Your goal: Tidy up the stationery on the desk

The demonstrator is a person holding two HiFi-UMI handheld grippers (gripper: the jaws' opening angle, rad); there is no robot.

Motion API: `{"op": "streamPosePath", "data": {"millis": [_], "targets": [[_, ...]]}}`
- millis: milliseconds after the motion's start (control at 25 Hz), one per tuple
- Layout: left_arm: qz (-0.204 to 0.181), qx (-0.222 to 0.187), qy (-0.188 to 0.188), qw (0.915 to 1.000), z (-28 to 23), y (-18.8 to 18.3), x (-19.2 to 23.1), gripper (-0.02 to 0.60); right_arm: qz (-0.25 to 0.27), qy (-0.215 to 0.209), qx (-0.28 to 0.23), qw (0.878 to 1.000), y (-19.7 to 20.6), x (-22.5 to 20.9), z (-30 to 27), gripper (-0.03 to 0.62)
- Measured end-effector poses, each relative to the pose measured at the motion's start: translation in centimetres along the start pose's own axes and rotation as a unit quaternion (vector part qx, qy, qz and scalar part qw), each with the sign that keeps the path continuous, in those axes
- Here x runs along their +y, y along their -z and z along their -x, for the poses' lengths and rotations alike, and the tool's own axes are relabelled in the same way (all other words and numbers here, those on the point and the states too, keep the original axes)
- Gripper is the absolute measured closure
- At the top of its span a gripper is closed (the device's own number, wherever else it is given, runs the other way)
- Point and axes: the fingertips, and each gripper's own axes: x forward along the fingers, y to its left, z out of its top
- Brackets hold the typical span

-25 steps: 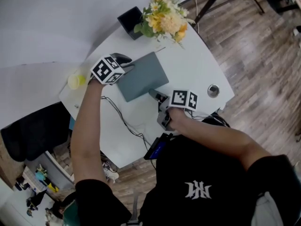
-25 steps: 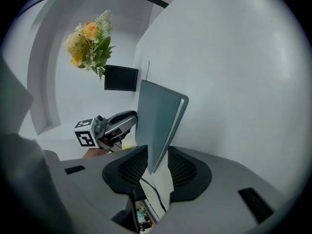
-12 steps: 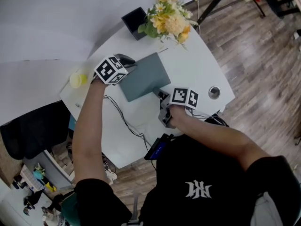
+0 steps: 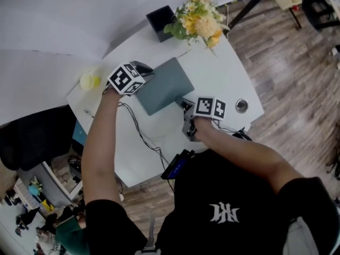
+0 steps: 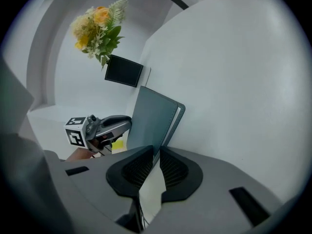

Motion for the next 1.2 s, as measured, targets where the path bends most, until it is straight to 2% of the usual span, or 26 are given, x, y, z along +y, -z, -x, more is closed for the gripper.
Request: {"op": "streamPosePath", "data": {"millis": [240,440,520,680,840,1080,1200], "targets": [[0.050,-0.024,-0.033,0.9979,0.7,2.2,-1.1,0.518,0.089,0.024,0.020,0.996,-0.5,-0.1,0.2,0.526],[0.088,-0.028,-0.056,0.9941,1.6,4.8,-2.8,0.518,0.173,0.029,0.042,0.984,-0.8,0.0,0.1,0.528],[0.110,-0.035,-0.064,0.9913,1.8,5.6,-3.6,0.518,0.215,0.036,0.053,0.974,-1.0,0.1,0.1,0.528],[0.150,-0.048,-0.076,0.9846,2.1,7.5,-5.6,0.518,0.312,0.042,0.071,0.947,-0.9,0.4,0.1,0.526],[0.193,-0.073,-0.091,0.9742,2.2,8.8,-7.2,0.518,0.378,0.046,0.084,0.921,-1.0,0.7,-0.1,0.526],[0.244,-0.106,-0.089,0.9599,1.8,10.5,-10.3,0.518,0.487,0.037,0.120,0.864,-0.8,1.4,-0.4,0.526],[0.259,-0.115,-0.096,0.9541,1.7,11.0,-11.8,0.518,0.523,0.026,0.137,0.841,-0.5,1.6,-0.6,0.526]]}}
